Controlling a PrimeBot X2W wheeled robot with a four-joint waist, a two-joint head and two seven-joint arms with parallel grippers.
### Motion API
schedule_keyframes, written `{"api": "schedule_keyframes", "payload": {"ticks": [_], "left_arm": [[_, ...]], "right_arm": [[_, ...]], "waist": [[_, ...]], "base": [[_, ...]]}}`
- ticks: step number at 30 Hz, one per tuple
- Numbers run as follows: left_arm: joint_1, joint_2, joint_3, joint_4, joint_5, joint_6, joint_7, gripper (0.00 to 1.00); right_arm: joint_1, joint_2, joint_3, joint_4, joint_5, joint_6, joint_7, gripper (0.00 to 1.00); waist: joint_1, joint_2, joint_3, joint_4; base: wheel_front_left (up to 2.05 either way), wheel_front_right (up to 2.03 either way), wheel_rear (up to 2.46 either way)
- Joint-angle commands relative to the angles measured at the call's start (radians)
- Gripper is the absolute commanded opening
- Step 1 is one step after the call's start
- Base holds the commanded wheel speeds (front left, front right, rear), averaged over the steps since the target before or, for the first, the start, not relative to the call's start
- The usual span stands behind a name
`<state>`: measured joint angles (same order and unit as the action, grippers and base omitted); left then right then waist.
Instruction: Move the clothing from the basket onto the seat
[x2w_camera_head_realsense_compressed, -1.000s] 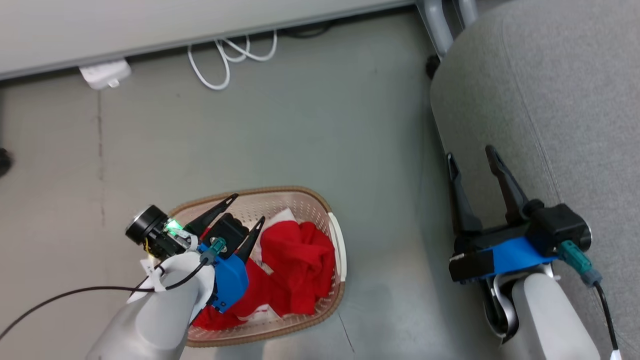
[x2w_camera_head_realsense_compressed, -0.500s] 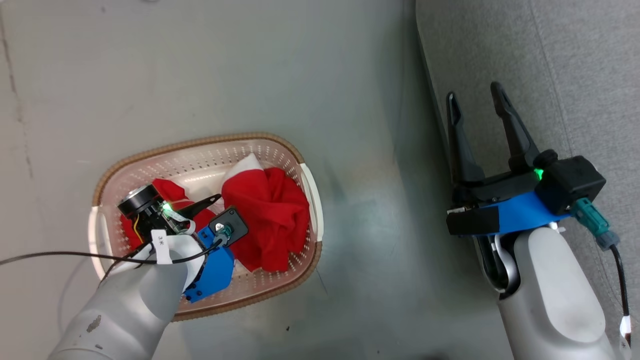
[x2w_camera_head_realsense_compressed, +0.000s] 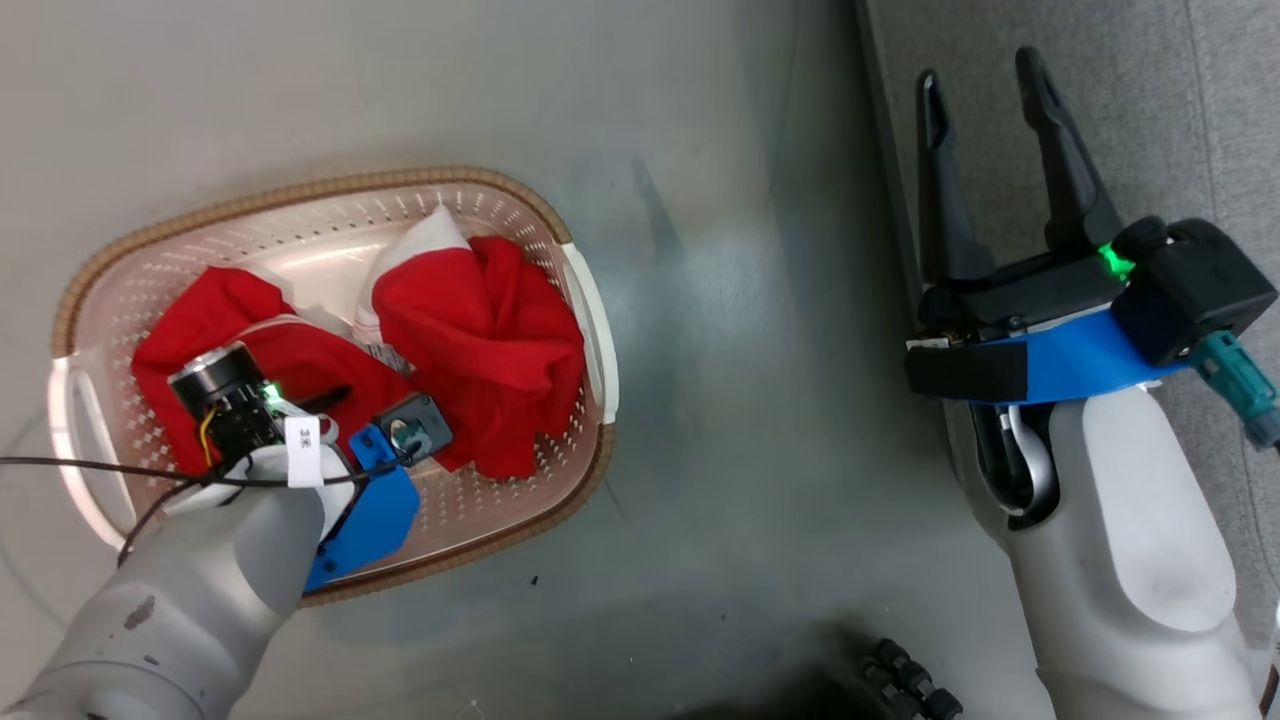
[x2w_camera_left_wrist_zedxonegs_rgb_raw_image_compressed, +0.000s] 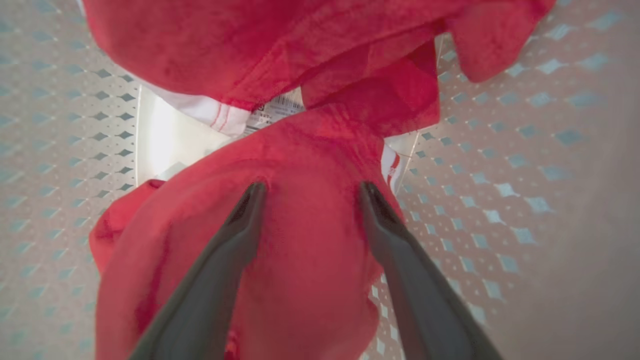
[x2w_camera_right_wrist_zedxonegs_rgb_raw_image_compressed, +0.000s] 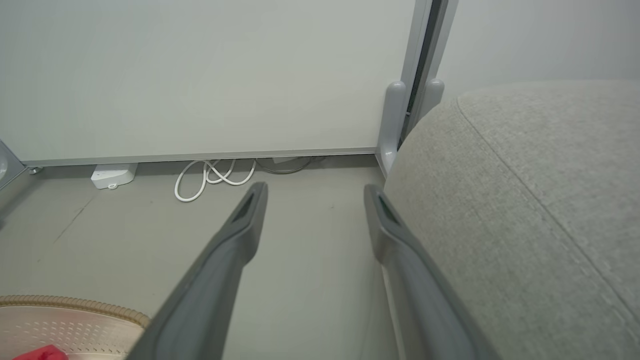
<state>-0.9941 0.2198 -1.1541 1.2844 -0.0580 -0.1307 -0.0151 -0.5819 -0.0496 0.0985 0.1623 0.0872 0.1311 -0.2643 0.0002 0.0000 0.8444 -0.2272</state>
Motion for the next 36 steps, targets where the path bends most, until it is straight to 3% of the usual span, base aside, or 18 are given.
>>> {"api": "schedule_keyframes", "payload": {"ticks": [1,9,17,18,20,28,36], "left_arm": [[-0.014,0.014,-0.007,0.003,-0.008,0.002,0.009,1.0],[-0.077,0.045,-0.086,0.005,-0.065,0.002,0.073,1.0],[-0.117,0.04,-0.111,0.005,-0.086,0.002,0.112,1.0],[-0.12,0.04,-0.113,0.005,-0.088,0.002,0.117,0.82],[-0.123,0.04,-0.117,0.006,-0.087,0.002,0.122,0.0],[-0.117,0.031,-0.124,0.006,-0.094,0.002,0.131,0.0],[-0.098,-0.039,-0.126,0.005,-0.122,0.001,0.109,0.0]], "right_arm": [[-0.017,-0.001,-0.002,-0.007,-0.002,-0.001,0.0,1.0],[-0.046,-0.001,-0.016,-0.035,-0.01,-0.001,0.0,1.0],[-0.041,-0.001,-0.032,-0.043,-0.015,-0.001,0.0,1.0],[-0.041,-0.001,-0.033,-0.042,-0.015,-0.001,0.0,1.0],[-0.038,-0.001,-0.035,-0.04,-0.017,-0.001,0.0,1.0],[-0.036,-0.001,-0.042,-0.034,-0.019,-0.001,0.0,1.0],[-0.009,-0.001,-0.055,-0.02,-0.031,-0.001,0.0,1.0]], "waist": [[-0.0002,0.0,0.032,-0.01],[-0.0002,0.0,0.116,-0.018],[-0.0002,0.0,0.15,-0.013],[-0.0002,0.0,0.151,-0.012],[-0.0002,0.0,0.15,-0.012],[-0.0002,0.0,0.131,-0.01],[-0.0002,0.0,0.069,0.012]], "base": [[0.0,0.0,0.0],[0.0,0.0,0.0],[0.0,0.0,0.0],[0.0,0.0,0.0],[0.0,0.0,0.0],[0.0,0.0,0.0],[0.0,0.0,0.0]]}}
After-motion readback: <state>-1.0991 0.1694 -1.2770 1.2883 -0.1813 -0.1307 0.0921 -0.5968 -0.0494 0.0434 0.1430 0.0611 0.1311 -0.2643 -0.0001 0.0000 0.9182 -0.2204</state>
